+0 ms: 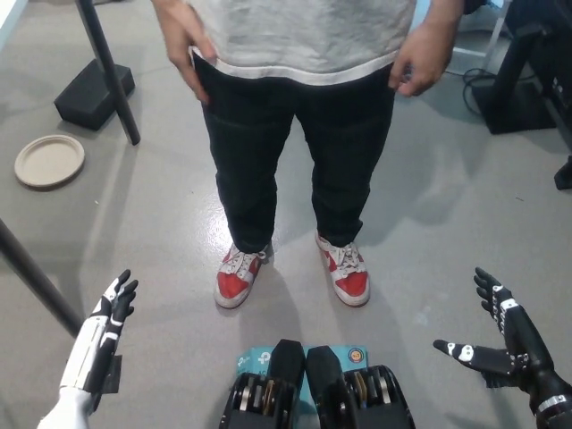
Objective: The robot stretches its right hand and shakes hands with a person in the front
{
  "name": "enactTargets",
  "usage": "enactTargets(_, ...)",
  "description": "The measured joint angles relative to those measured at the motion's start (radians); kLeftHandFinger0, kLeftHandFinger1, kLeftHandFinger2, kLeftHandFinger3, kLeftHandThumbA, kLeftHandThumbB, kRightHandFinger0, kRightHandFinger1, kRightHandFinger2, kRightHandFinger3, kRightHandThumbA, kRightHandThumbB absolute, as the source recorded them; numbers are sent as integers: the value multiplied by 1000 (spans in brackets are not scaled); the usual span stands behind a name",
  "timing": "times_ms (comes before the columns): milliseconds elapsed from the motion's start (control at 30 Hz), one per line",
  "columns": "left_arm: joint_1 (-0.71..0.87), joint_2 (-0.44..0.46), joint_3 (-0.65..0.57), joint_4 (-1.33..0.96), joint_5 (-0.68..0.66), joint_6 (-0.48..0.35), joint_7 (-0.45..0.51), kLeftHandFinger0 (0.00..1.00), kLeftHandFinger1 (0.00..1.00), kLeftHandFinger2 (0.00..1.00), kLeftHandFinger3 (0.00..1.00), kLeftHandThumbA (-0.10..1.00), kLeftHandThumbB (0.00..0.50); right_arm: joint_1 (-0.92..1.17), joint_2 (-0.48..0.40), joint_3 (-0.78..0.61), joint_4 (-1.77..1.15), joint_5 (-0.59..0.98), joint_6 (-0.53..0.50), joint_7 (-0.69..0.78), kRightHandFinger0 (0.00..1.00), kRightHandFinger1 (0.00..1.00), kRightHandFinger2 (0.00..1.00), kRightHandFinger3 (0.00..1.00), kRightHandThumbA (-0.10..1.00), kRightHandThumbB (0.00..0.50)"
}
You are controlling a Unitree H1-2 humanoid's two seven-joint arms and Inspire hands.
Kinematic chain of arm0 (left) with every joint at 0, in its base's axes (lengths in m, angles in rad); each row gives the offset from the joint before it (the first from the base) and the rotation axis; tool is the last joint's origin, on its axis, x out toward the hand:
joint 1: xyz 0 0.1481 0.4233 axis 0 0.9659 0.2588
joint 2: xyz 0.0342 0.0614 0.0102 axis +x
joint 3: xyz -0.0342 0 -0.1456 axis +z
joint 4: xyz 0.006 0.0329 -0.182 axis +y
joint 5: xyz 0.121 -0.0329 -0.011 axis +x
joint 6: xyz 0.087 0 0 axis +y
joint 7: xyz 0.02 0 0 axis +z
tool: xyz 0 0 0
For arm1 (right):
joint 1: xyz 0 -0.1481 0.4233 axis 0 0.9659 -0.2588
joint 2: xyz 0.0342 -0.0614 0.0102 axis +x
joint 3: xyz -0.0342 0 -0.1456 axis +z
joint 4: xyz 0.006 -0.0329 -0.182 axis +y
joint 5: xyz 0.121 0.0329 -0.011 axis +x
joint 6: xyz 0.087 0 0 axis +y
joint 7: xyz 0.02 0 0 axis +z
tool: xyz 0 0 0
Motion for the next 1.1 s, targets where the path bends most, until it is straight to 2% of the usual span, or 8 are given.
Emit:
enactTargets(267, 19, -1, 0, -2, 1, -1, 0, 1000, 1000, 1000, 1000, 1000, 68, 18, 0, 0, 0, 15, -41, -5, 1000, 1000, 1000, 1000, 1000, 195)
enactTargets(367, 35, -1, -1, -1, 1, -2, 0, 1000, 1000, 1000, 1000, 1000, 51, 32, 1, 1, 2, 19, -51, -6, 1000, 1000, 1000, 1000, 1000, 188)
enactTargets(567, 44, -1, -6, -1, 2, -3, 0, 1000, 1000, 1000, 1000, 1000, 39, 35, 0, 1, 16, 22, -72, -12, 1000, 1000, 1000, 1000, 1000, 222)
enactTargets(967, 60, -2, -11, -7, 2, -3, 0, 1000, 1000, 1000, 1000, 1000, 28, 54, 0, 10, 15, 24, -91, -23, 1000, 1000, 1000, 1000, 1000, 208)
enactTargets(1033, 69, -2, -12, -7, 2, -3, 0, 1000, 1000, 1000, 1000, 1000, 49, 63, 0, 13, 15, 24, -91, -23, 1000, 1000, 1000, 1000, 1000, 245)
enactTargets(1100, 70, -1, -15, -7, 5, -3, 0, 1000, 1000, 1000, 1000, 1000, 54, 65, 0, 15, 15, 24, -91, -23, 1000, 1000, 1000, 1000, 1000, 236)
